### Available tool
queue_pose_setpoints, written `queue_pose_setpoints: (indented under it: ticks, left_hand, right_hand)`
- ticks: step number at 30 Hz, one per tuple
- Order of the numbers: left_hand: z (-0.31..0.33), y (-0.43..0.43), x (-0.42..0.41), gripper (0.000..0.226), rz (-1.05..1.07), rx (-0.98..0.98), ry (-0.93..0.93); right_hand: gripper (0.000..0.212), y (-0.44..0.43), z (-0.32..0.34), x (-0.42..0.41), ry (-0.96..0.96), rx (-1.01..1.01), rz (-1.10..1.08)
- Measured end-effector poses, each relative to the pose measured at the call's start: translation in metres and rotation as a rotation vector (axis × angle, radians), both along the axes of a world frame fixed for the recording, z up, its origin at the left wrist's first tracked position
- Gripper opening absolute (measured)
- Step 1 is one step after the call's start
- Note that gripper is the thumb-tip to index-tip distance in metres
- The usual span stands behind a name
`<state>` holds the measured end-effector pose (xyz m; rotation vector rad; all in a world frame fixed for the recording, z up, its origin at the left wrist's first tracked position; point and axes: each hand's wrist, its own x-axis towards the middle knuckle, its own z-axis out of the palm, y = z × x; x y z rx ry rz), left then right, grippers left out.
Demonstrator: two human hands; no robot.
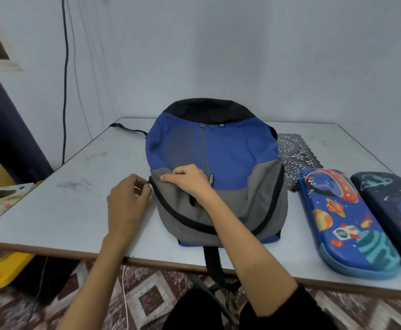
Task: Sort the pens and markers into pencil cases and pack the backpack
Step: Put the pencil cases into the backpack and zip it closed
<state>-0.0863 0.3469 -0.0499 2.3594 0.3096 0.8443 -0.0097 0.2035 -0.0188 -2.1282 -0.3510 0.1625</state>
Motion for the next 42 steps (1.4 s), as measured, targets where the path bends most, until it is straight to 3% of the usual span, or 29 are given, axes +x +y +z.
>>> queue_pose_setpoints:
  ticks: [8, 25, 29, 37, 42]
  left_hand:
    - [-0.003, -0.001, -0.013, 0.006, -0.079, 0.035, -0.031]
    - [-0.007, -0.022, -0.036, 0.003, -0.224, 0.124, -0.014]
    - [-0.007, -0.02, -0.04, 0.017, -0.256, 0.11, -0.004]
    - [-0.002, -0.022, -0.055, 0.015, -0.332, 0.102, -0.016]
    - [0.003, -0.032, -0.077, 0.009, -0.398, 0.052, -0.008]
  right_hand:
    - [0.044, 0.001, -0.009, -0.004, -0.053, 0.012, -0.137]
    - [0.047, 0.001, -0.011, -0.004, -0.001, 0.102, -0.128]
    - [0.052, 0.002, -0.01, -0.003, 0.071, 0.145, -0.133]
    - [0.03, 0.009, -0.005, 0.0, 0.146, 0.169, -0.172]
    - [0.037, 0.008, -0.003, 0.002, 0.139, 0.171, -0.207]
